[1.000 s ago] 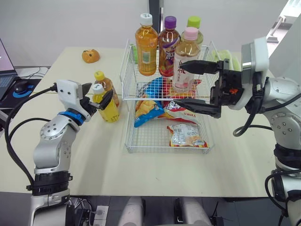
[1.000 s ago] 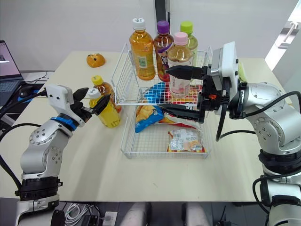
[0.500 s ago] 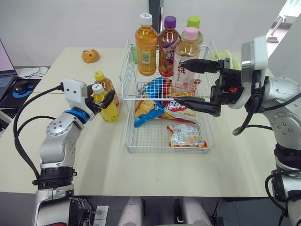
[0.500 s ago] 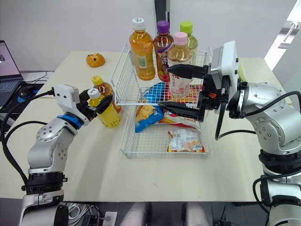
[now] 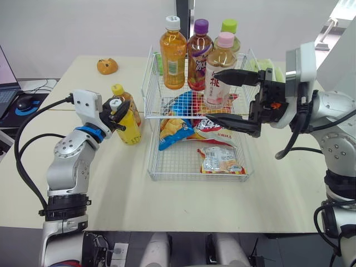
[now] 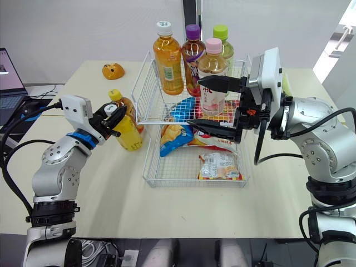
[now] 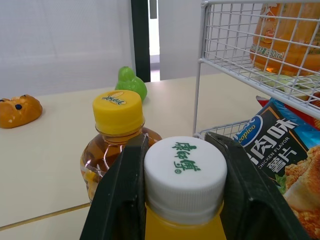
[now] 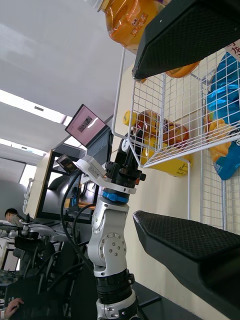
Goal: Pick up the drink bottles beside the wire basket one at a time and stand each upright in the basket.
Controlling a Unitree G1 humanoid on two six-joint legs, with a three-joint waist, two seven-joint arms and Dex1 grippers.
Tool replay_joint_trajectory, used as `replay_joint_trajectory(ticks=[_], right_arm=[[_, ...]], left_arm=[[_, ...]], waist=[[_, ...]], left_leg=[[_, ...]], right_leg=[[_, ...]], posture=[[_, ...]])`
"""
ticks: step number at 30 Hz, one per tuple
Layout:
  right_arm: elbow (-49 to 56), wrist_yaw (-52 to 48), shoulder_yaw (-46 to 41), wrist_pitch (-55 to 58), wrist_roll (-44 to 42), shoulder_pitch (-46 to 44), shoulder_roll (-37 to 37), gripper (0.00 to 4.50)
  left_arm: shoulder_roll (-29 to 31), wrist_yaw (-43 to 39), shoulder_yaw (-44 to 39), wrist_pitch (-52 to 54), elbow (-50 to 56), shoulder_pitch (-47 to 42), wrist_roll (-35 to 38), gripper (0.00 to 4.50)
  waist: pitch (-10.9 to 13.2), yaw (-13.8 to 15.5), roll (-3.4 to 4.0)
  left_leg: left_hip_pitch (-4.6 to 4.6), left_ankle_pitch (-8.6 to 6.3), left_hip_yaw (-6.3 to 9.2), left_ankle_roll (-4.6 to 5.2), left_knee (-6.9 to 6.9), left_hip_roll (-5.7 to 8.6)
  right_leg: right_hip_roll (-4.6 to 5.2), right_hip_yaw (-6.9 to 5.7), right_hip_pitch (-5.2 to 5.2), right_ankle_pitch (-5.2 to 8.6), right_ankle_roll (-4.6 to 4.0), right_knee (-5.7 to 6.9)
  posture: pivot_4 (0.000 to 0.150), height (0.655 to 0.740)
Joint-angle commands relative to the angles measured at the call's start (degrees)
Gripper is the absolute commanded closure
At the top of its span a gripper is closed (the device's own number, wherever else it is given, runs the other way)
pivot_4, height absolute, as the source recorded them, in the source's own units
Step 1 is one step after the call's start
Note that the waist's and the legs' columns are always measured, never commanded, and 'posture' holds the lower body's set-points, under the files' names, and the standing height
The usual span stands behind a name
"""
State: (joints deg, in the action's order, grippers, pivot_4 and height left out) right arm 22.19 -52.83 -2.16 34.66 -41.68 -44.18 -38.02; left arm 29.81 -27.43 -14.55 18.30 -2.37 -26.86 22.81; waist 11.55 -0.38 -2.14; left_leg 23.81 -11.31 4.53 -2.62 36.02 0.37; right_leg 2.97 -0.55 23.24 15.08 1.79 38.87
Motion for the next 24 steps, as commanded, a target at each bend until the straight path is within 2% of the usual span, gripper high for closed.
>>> replay_joint_trajectory(ticks=[1,7,15,20,24], right_arm=[[1.6,0.4,-1.6,-0.2,-0.6,-0.8,-0.6,0.00],[0.8,1.7,-2.1,-0.6,-0.8,-0.8,0.6,0.00],[-0.7,1.5,-1.2,-1.4,-0.1,-0.9,1.9,0.00],[-2.6,1.7,-0.8,-2.5,1.5,-1.5,2.4,0.00],[-4.7,2.1,-0.7,-3.4,3.3,-2.5,3.1,0.00]], left_arm=[[0.8,-0.3,-2.0,1.0,4.0,1.0,1.6,3.12],[5.6,-5.0,-6.8,5.9,12.5,3.3,8.8,3.12],[16.5,-9.7,-13.4,17.7,19.1,2.7,20.0,3.12],[22.9,-10.8,-18.1,23.9,20.2,-0.4,27.2,3.12],[27.3,-11.8,-18.5,26.9,17.0,-7.2,31.5,3.12]], waist=[[0.0,0.0,0.00],[0.0,-0.3,-0.01],[0.0,-0.7,-0.01],[0.0,-0.8,-0.01],[0.1,-0.8,-0.04]], left_leg=[[0.00,0.00,0.00,0.00,0.00,0.00],[0.02,0.00,0.01,0.00,-0.02,-0.04],[0.05,0.00,0.05,0.00,-0.02,-0.05],[0.06,0.00,0.05,0.00,-0.01,-0.05],[0.07,0.00,0.06,0.00,-0.01,-0.02]], right_leg=[[0.00,0.00,0.00,0.00,0.00,0.00],[0.00,0.00,0.02,0.00,0.00,0.00],[0.00,-0.03,0.03,0.01,0.00,-0.01],[0.00,-0.04,0.03,0.01,0.01,-0.01],[-0.04,-0.06,0.04,0.01,0.01,-0.01]], posture=[[0.150,0.7400],[0.150,0.7400],[0.150,0.7400],[0.150,0.7400],[0.150,0.7400]])
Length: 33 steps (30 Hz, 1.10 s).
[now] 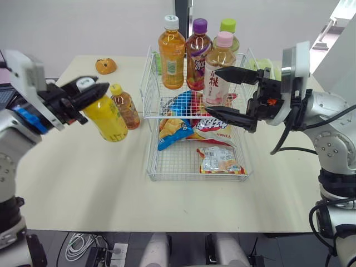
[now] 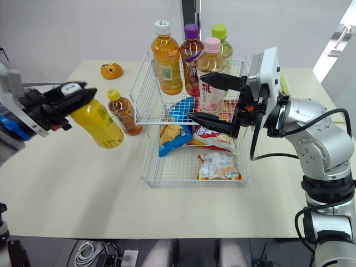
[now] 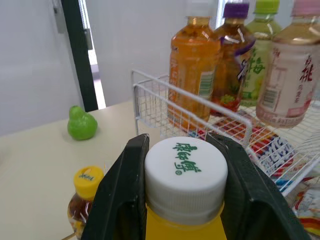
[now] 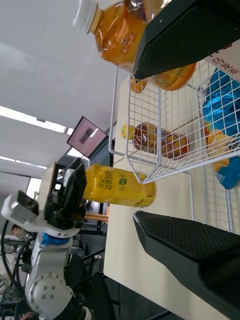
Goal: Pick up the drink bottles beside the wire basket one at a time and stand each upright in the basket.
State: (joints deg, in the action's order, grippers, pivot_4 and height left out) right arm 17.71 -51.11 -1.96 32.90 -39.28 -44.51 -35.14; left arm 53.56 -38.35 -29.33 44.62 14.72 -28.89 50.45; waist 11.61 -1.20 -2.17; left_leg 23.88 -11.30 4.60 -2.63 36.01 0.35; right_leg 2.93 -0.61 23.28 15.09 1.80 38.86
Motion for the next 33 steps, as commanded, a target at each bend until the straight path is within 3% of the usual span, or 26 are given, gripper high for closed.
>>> replay_joint_trajectory(ticks=[1,7,17,33], right_arm=[[-0.6,0.3,-0.8,-1.8,1.1,-2.3,0.3,0.00],[-1.5,1.1,-0.9,-1.8,2.8,-2.4,0.5,0.00],[2.9,5.9,-4.0,0.0,2.9,1.2,-1.7,0.00],[10.6,11.7,-9.9,5.5,0.0,6.4,-6.9,0.00]], left_arm=[[4.4,-1.4,-3.4,1.1,-0.8,-6.5,4.4,3.12],[7.9,-6.0,3.3,5.1,-8.0,-22.7,8.3,3.12],[2.9,-16.2,14.9,3.1,-20.5,-40.9,3.5,3.12],[-10.3,-28.4,21.4,-1.6,-31.0,-49.2,-4.8,3.12]], waist=[[0.0,-0.1,0.01],[0.0,-0.3,-0.06],[0.1,-0.5,-0.03],[0.1,-0.5,-0.01]], left_leg=[[0.00,0.00,-0.01,0.00,0.00,0.00],[0.02,0.00,-0.01,0.00,0.00,0.07],[0.01,0.00,-0.06,0.00,-0.01,0.08],[0.03,0.00,-0.08,0.00,-0.01,0.07]], right_leg=[[0.00,0.01,0.00,0.00,0.00,0.00],[-0.05,-0.01,0.00,0.01,0.01,-0.01],[-0.07,0.05,0.02,0.01,0.02,0.01],[-0.08,0.06,0.07,0.01,0.01,0.04]], posture=[[0.150,0.7400],[0.150,0.7400],[0.150,0.7400],[0.150,0.7400]])
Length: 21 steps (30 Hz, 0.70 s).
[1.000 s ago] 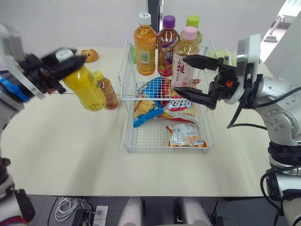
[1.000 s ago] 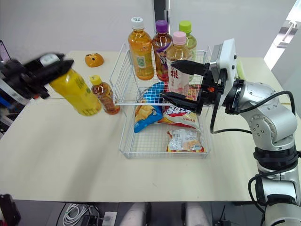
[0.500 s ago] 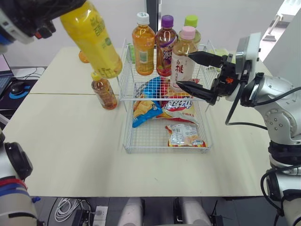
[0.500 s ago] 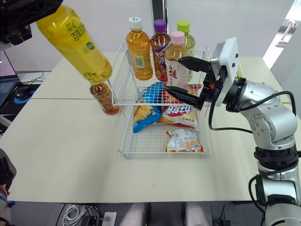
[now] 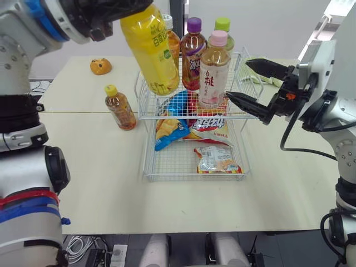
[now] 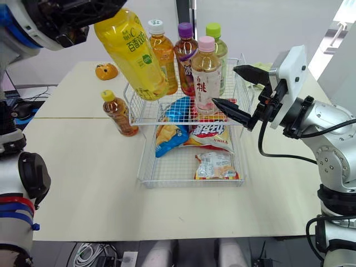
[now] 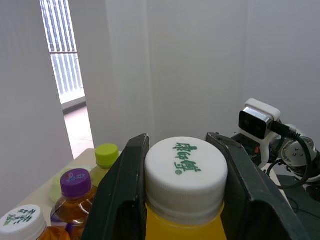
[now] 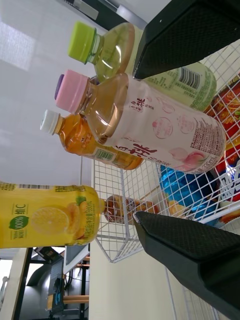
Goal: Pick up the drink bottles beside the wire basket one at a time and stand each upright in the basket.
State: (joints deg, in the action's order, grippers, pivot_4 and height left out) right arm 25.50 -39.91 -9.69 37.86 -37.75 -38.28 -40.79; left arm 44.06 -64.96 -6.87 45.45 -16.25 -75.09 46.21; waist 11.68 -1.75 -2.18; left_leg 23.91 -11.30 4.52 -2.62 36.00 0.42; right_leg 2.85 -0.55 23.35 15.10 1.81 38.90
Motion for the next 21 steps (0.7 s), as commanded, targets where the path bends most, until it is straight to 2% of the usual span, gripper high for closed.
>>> replay_joint_trajectory(ticks=[1,9,21], right_arm=[[3.3,0.6,-2.4,1.0,-1.9,0.3,-1.4,0.00],[6.7,2.4,-3.5,3.0,-5.0,1.9,-2.3,0.00],[9.6,2.9,-2.6,3.5,-7.0,3.7,-2.3,0.00]], left_arm=[[-1.4,-2.1,-1.0,-2.7,-0.5,-3.1,-1.0,3.12],[-5.2,-5.9,1.6,-9.5,-6.5,-3.6,-8.1,3.12],[-12.7,-5.3,4.0,-21.5,-12.3,-2.1,-18.0,3.12]], waist=[[0.0,0.0,0.00],[0.0,0.0,0.00],[0.0,0.1,0.00]], left_leg=[[0.02,0.00,0.00,0.00,0.00,0.00],[0.02,0.00,-0.01,0.00,0.01,0.01],[0.06,0.00,0.01,0.00,0.03,0.02]], right_leg=[[0.00,0.00,0.00,0.00,0.00,0.00],[0.01,0.01,0.01,0.00,0.00,0.01],[0.05,-0.02,0.01,0.00,0.00,0.01]], posture=[[0.150,0.7400],[0.150,0.7400],[0.150,0.7400]])
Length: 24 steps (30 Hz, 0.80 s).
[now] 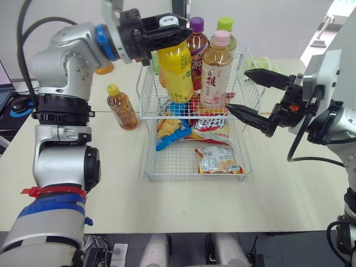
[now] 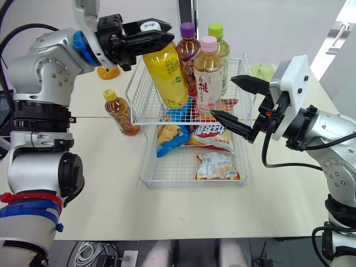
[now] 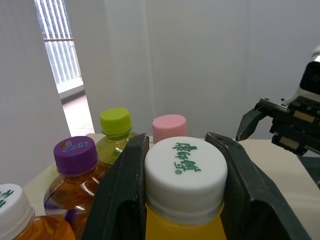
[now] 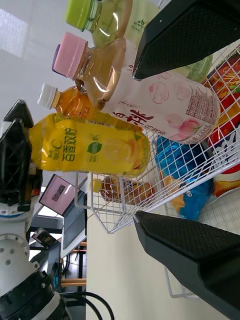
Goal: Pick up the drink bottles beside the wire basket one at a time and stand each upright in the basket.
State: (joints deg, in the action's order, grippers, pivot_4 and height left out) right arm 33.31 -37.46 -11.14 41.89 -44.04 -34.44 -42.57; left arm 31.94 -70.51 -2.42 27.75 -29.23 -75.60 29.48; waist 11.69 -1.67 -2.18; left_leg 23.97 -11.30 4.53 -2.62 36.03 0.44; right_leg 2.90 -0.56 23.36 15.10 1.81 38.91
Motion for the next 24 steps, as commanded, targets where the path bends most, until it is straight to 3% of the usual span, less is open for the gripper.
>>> replay_joint_trajectory(ticks=[1,14,24], right_arm=[[1.9,0.6,-1.2,-0.6,-0.9,-0.1,-0.5,0.00],[2.3,1.3,-1.6,-0.3,-1.9,0.1,-0.7,0.00],[1.1,0.5,-1.1,-1.0,-2.9,-0.5,-0.7,0.00]], left_arm=[[-1.1,0.4,-0.5,-4.8,0.1,-1.6,-2.0,3.12],[-3.5,-1.1,-0.4,-6.7,-3.8,-1.4,-4.6,3.12],[-3.3,-1.3,-2.8,-5.0,0.7,-1.2,-1.8,0.03]], waist=[[0.0,0.0,0.00],[0.0,0.0,0.00],[0.0,-0.1,0.00]], left_leg=[[-0.01,0.00,0.00,0.00,0.00,0.01],[-0.01,0.00,0.00,0.00,0.00,0.01],[-0.01,0.00,0.01,0.00,0.01,0.00]], right_leg=[[0.00,0.00,0.00,0.00,0.00,0.00],[-0.01,0.00,0.00,0.00,0.00,0.01],[-0.01,0.00,0.00,0.00,0.00,0.02]], posture=[[0.150,0.7400],[0.150,0.7400],[0.150,0.7400]])
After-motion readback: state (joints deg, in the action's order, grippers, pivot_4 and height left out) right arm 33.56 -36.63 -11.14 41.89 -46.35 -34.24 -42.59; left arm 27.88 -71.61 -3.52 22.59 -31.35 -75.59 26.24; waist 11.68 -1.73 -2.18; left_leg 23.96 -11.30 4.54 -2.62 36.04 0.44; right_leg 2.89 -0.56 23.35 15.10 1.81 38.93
